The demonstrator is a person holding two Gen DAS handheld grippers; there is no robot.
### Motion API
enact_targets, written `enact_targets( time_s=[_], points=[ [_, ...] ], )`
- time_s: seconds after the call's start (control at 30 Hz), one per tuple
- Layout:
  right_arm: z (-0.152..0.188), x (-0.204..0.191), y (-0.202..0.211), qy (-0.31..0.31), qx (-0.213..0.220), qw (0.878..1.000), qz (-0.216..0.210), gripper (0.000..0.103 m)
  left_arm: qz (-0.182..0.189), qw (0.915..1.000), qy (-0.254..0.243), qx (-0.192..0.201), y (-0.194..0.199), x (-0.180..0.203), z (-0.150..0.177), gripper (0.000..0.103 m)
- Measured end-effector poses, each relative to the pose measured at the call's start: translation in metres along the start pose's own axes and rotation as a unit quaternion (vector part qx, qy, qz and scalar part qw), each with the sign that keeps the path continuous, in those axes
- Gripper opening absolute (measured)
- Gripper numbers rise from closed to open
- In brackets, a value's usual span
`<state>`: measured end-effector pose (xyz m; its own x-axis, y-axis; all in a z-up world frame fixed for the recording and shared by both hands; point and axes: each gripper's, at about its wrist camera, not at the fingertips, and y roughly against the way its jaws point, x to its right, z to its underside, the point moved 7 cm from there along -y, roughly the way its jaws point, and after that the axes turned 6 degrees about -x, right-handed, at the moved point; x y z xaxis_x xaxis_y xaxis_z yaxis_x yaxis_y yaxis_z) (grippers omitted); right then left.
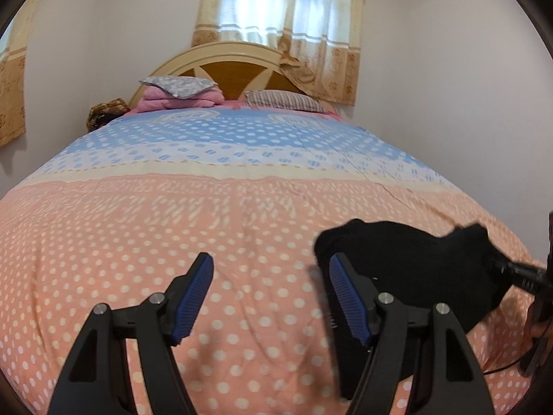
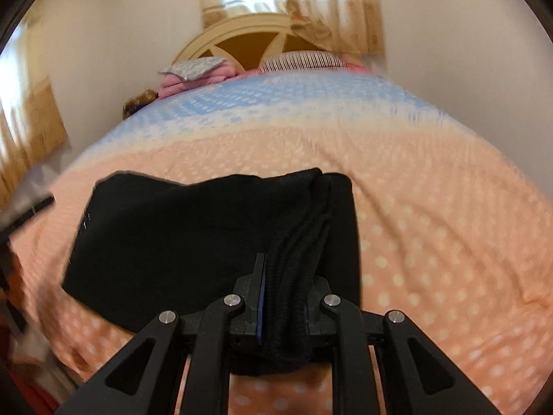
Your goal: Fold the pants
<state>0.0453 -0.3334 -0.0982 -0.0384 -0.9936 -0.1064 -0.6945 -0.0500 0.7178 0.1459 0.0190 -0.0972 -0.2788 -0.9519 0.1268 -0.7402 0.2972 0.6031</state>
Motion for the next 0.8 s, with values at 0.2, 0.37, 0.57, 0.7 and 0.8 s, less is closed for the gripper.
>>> enact_targets(
  time_s=[0.2, 0.37, 0.57, 0.7, 0.8],
  points=[
    [0.002, 0.001, 0.001, -0.009, -0.013, 1.0, -0.01, 0.016, 0.004, 0.9998, -0.019, -0.008, -0.005, 0.014, 0.003, 0.073],
    [-0.008, 0.006, 0.013, -0.023, 0.009, 1.0, 0.015, 0.015, 0.011, 0.9995, -0.029, -0.007, -0.009, 0.024, -0.001, 0.073],
    [0.004, 0.027, -0.012, -0.054, -0.052, 0.997, 0.028, 0.025, 0.005, 0.9984, -0.044, -0.034, -0.024, 0.034, 0.006, 0.073],
    [0.001, 0.051, 0.011, -0.124, -0.05, 0.991, 0.031, 0.053, -0.001, 0.9978, -0.06, -0.029, -0.021, 0.037, 0.004, 0.073],
    [-0.01, 0.067, 0.057, -0.158, 0.041, 0.983, 0.078, 0.053, 0.001, 0.9975, -0.07, -0.013, -0.02, 0.047, -0.008, 0.073]
  ],
)
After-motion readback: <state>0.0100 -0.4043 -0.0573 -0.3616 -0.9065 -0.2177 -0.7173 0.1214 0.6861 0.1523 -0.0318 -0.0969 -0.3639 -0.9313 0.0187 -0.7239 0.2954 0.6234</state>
